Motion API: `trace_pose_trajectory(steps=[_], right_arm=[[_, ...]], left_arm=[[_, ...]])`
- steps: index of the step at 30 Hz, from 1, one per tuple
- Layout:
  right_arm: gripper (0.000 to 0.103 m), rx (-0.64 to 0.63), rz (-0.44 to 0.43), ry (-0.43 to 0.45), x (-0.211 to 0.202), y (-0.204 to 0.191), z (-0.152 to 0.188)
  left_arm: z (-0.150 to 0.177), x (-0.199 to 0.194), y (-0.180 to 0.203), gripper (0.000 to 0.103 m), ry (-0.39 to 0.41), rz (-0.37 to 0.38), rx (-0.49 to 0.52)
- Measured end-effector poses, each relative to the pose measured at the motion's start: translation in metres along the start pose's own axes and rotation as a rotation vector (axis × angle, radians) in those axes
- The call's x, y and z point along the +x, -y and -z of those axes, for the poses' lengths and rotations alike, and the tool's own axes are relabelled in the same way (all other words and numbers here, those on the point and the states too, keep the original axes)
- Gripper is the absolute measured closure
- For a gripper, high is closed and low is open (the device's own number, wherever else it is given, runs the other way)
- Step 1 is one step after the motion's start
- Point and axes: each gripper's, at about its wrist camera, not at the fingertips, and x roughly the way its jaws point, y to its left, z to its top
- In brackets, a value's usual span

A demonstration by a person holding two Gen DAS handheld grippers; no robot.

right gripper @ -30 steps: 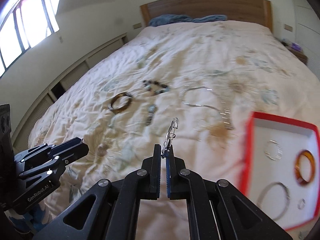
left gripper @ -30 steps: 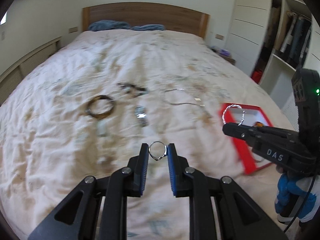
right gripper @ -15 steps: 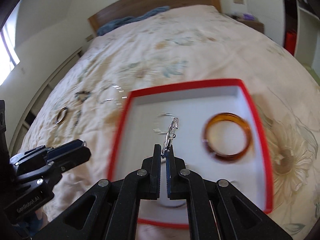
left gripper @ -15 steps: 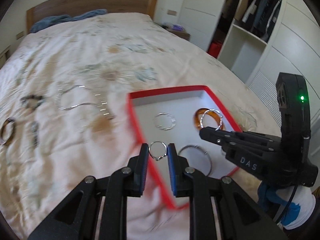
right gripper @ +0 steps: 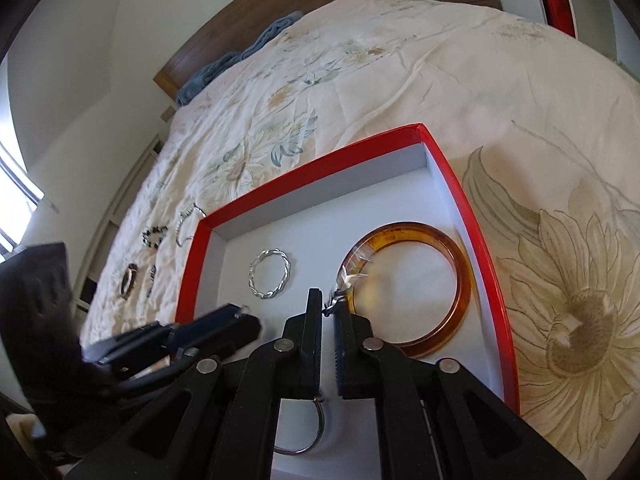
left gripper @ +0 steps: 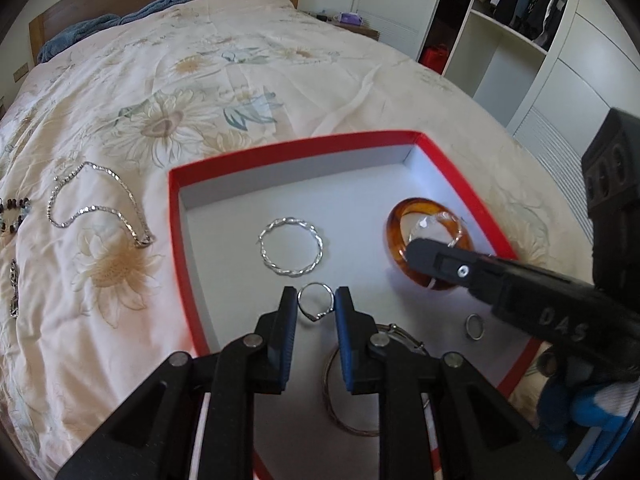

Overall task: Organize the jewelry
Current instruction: 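Lower the ring and hoop into the red box and open both tools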

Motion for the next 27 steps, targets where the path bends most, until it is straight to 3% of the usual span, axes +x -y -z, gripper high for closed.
trace_pose_trajectory(steps=[6,16,21,27], right_arm=[[0.093,0.011,0.010,-0.003,-0.001,0.003,0.001],[0.076,-0.009,0.052,-0.008,-0.019,-0.002,0.009],[0.076,-0.011,0.063,-0.005,-0.034,-0.005,0.017],[0.070,-0.103,0.168,0.003,-0.058,-0.036,0.032]], left_arm=[[-0.001,0.000,0.000,0.084,0.002,-0.004,-0.011],[0.001,-0.010,0.007,0.084,-0.001,0.028,0.001],[0.003,-0.024,0.009,0.082,0.012,0.025,-0.001],[0.014,-0.053,0.006,0.077,0.044,-0.004,-0.017]])
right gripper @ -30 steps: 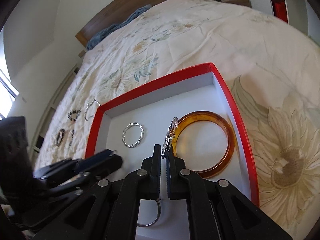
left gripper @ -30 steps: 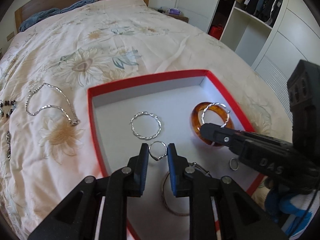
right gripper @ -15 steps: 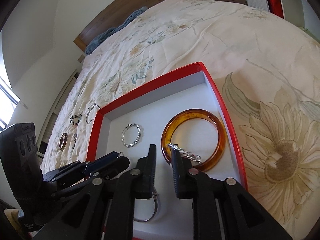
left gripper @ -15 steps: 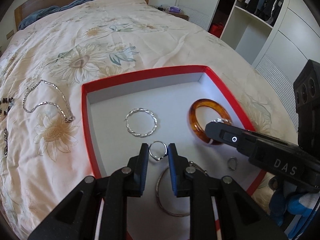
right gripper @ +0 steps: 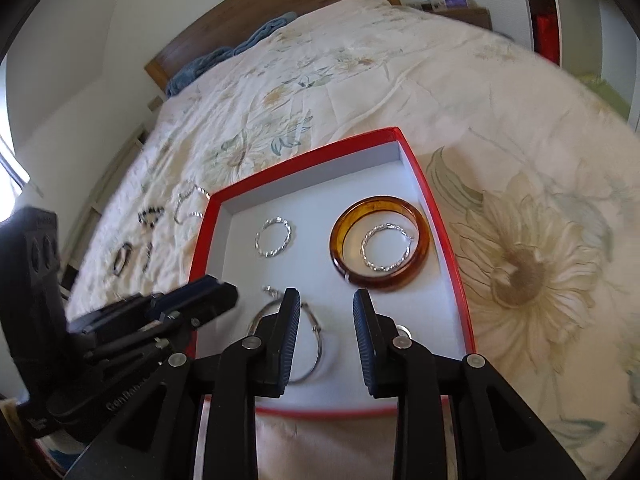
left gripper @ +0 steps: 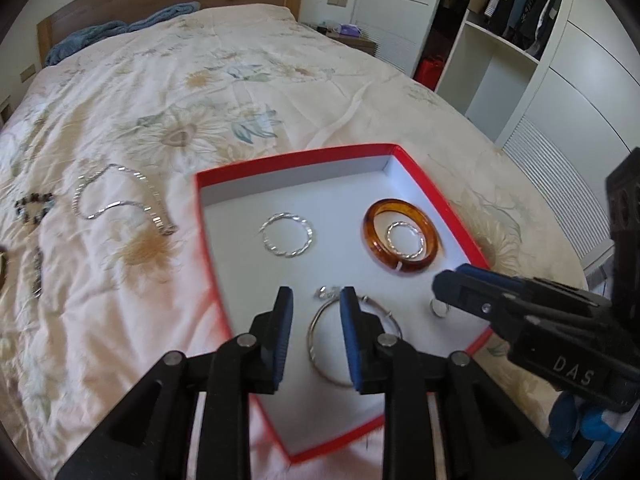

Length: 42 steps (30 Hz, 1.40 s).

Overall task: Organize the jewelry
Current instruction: 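Lower the ring and hoop into the red box and open both tools, then withdraw both tools from the box toward the remaining jewelry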

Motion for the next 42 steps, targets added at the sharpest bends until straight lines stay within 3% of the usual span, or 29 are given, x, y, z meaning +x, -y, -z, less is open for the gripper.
trace_pose_trajectory(steps=[6,17,32,42], right_arm=[[0.059,-0.101,0.128,0.039,-0.032,-0.032,0.019],[0.058,-0.258,0.214,0.142,-0.094,-0.090,0.041],[0.057,-0.386,0.200,0.243,-0.150,-0.155,0.065],[0.057,-0.438,0.202,0.268,-0.163,-0.180,0.074]], left_arm=[[0.017,-0.041,-0.014,0.075,0.028,-0.056,-0.041],[0.056,-0.115,-0.043,0.068,0.077,-0.155,-0.132],[0.088,-0.187,-0.064,0.068,0.170,-0.194,-0.180],[0.106,-0.206,-0.083,0.068,0.191,-0.206,-0.223]])
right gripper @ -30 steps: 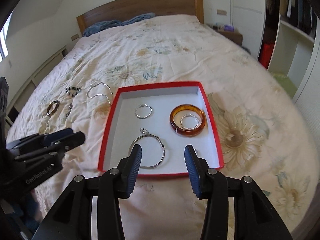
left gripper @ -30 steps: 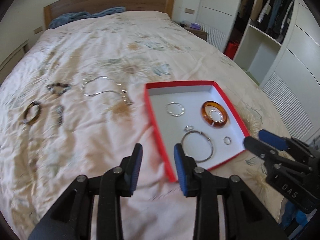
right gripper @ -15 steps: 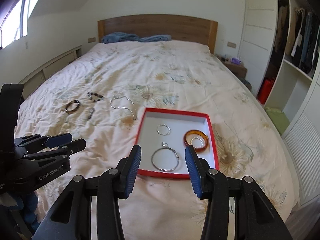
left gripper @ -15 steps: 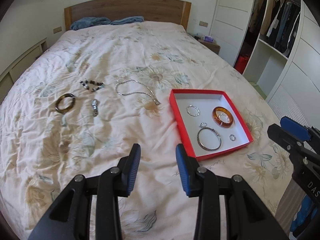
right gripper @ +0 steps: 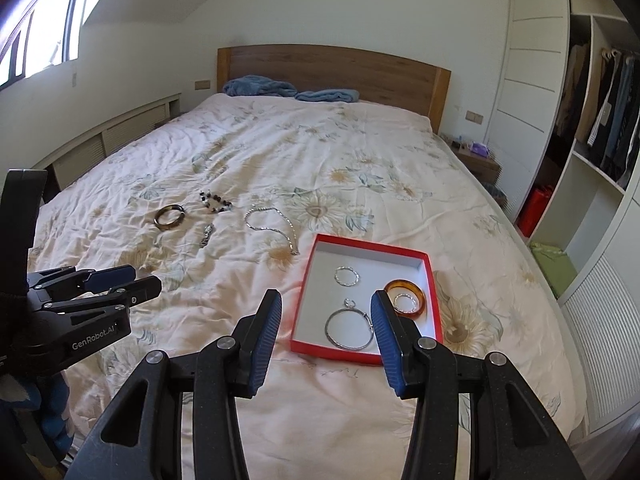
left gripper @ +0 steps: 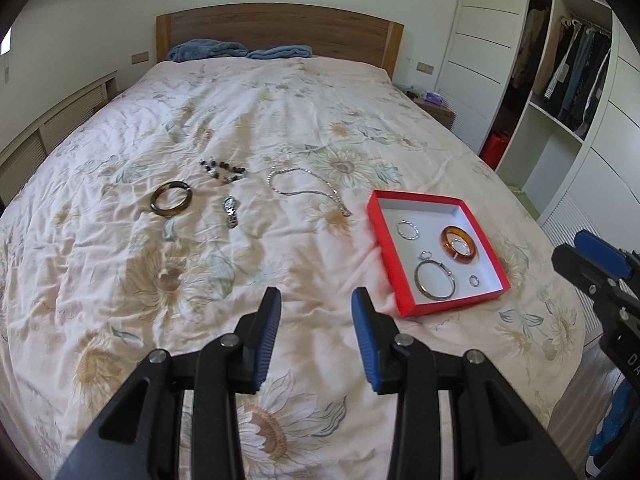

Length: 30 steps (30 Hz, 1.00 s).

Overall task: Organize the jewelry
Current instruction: 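Withdraw both tools from the box toward the remaining jewelry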

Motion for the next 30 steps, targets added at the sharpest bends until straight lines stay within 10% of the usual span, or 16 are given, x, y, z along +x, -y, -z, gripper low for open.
trace_pose_trajectory(steps=[19,30], right_arm=[[0.057,-0.085,-0.025,0.006,-0.004,-0.041,-0.008],[0.057,0.009,-0.227,-0.055,0.045,-0.049,-0.006]], left_arm=[[0.012,-0.008,-0.048,0.068,0.016,-0.015,-0.080],[0.020,0.014,-0.114,0.068,-0.021,-0.075,-0.172]])
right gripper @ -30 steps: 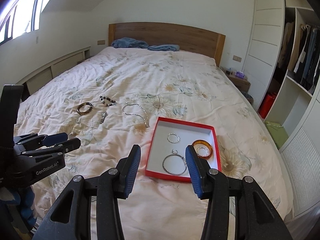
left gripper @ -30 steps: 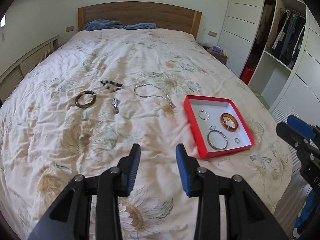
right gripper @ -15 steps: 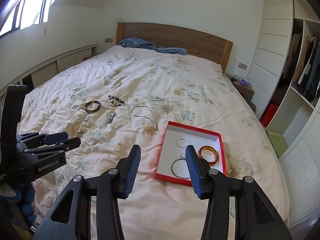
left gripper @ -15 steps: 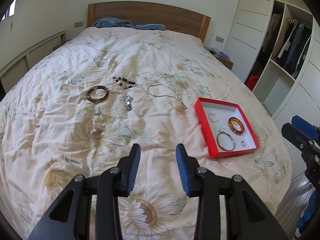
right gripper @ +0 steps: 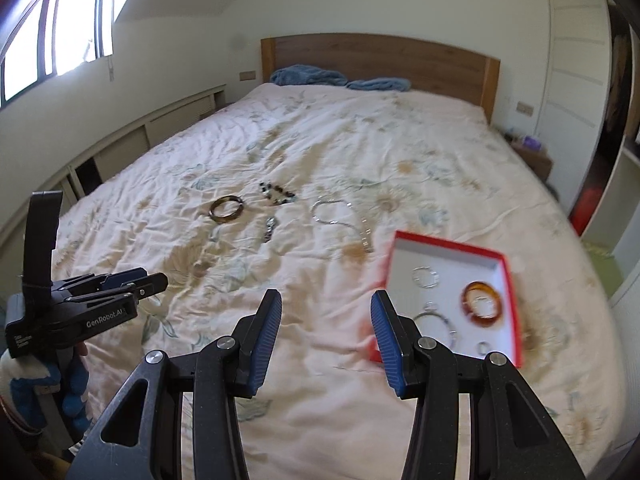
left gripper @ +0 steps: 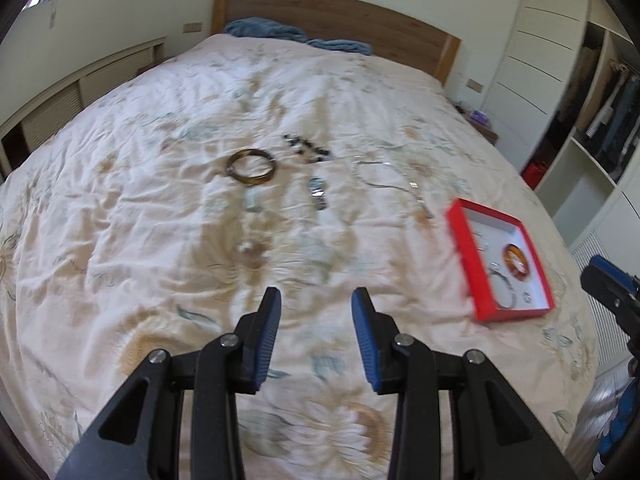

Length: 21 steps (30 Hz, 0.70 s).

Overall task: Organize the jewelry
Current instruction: 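Withdraw both tools from the box toward the remaining jewelry, then grasp the dark brown bangle with the left tool while the right tool grasps the silver watch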

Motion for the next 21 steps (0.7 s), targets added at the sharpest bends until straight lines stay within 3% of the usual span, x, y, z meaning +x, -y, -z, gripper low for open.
trace_pose_trajectory(steps=[11,21], right_arm=[[0.061,0.042,-0.084,-0.107,0.105,-0.004,-0.018],[0.064,0.048,-0.173,-0.180,0.220,-0.025,-0.048]], left_arm=[[-0.022,0.065,-0.059,0.068,-0.047,-0.055,-0.070],[-0.085,0.129,-0.093,0.068,-0.020,-0.083,-0.097]])
